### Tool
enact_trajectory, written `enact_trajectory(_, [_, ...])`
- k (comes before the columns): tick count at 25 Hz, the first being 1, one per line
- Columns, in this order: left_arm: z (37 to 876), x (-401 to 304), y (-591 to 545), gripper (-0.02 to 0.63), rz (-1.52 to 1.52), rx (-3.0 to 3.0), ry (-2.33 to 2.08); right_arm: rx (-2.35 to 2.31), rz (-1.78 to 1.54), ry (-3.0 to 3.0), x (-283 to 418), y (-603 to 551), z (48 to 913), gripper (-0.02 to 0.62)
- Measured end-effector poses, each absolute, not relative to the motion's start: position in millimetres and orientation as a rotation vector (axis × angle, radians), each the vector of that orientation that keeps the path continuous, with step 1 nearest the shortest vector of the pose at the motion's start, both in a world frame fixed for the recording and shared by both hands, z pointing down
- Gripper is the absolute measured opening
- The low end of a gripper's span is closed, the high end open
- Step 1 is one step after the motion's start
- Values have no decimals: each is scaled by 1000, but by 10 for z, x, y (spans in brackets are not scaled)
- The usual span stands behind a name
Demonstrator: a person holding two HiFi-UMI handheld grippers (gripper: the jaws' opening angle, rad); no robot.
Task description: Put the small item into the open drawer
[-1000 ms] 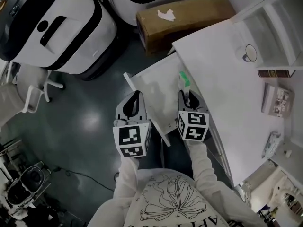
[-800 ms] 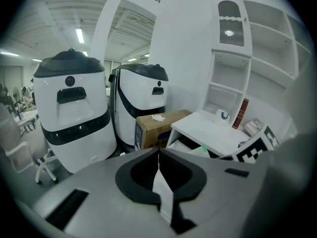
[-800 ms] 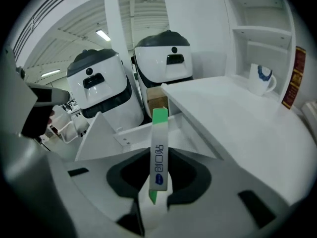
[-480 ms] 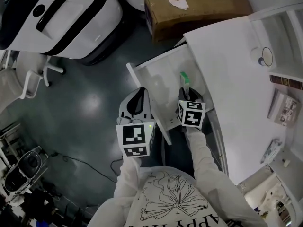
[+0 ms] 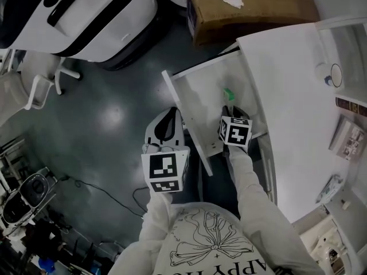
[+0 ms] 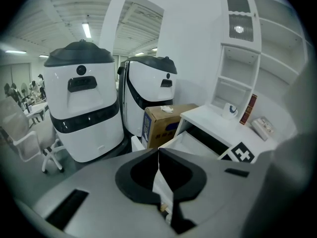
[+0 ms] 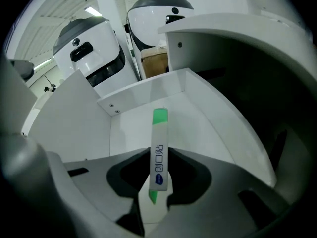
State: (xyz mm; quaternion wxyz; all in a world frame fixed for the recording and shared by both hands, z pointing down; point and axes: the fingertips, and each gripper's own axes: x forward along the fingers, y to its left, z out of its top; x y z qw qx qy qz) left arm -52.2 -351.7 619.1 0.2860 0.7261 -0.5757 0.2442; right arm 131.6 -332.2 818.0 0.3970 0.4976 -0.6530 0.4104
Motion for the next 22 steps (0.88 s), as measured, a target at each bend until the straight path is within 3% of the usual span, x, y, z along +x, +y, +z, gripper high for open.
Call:
enact_trajectory(8, [6192,-572,-3424,6,644,1933,-1545,1255,1058,-1649,1263,-3311,8249,98])
enact_trajectory(13, [6117,-592,-3398,6,629,1943,-1555,1290,1051,-1683,1251,-3332,8072,146])
enact_trajectory(22, [5539,-585,-3447,6,544,2013,-1609,1467,915,-1872,1223,-3502,6812,102])
